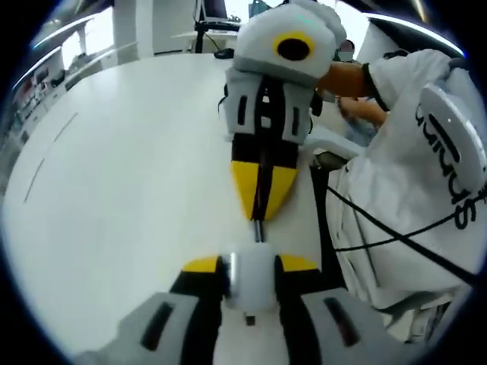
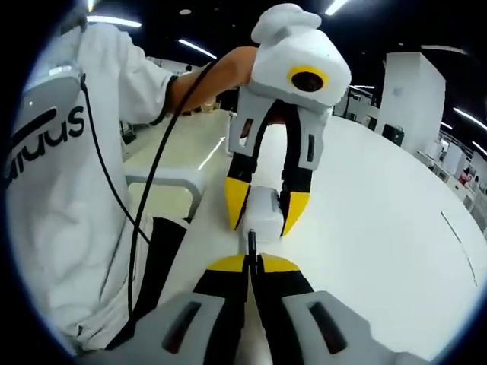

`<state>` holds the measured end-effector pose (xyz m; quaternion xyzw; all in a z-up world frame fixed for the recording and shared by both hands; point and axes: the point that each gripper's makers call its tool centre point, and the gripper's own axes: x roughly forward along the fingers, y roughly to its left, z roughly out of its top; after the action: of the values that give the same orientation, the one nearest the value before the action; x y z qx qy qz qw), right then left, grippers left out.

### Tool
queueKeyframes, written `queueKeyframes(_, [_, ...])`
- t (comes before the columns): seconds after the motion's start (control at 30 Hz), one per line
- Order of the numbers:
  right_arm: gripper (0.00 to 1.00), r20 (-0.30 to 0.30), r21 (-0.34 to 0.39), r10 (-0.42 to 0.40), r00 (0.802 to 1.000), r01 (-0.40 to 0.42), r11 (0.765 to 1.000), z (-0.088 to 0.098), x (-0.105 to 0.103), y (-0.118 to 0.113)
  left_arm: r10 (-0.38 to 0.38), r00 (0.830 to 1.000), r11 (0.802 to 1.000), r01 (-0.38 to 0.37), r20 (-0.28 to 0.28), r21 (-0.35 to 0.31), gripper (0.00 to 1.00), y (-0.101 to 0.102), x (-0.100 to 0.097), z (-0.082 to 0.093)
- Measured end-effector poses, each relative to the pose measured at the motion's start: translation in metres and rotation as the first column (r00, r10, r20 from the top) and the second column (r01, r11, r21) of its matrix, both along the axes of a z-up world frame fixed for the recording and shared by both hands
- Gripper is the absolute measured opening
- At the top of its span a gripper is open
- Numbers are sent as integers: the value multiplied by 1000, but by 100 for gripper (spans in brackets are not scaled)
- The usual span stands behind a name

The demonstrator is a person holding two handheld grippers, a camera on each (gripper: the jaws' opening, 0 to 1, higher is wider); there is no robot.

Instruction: Plug the desk Type‑C cable into the charger adapter.

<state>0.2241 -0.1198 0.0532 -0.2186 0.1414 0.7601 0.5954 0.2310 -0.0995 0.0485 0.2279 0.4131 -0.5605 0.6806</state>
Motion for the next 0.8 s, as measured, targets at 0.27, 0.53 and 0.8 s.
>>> queueKeyframes(0.27, [7,-62,59,5,998,-2,998,-1,3,3,3,1000,1000,-3,25,-24,26,8,0,4])
queueKeyframes(0.53, [8,-96,72,23,995,-16,997,-5,3,8,37,999,998,-37,18,-46,25,22,-1,2])
queueKeyframes(0.8, [4,-109,55,39,993,-33,998,-6,-1,12,34,999,996,-31,30,-88,25,22,-1,1])
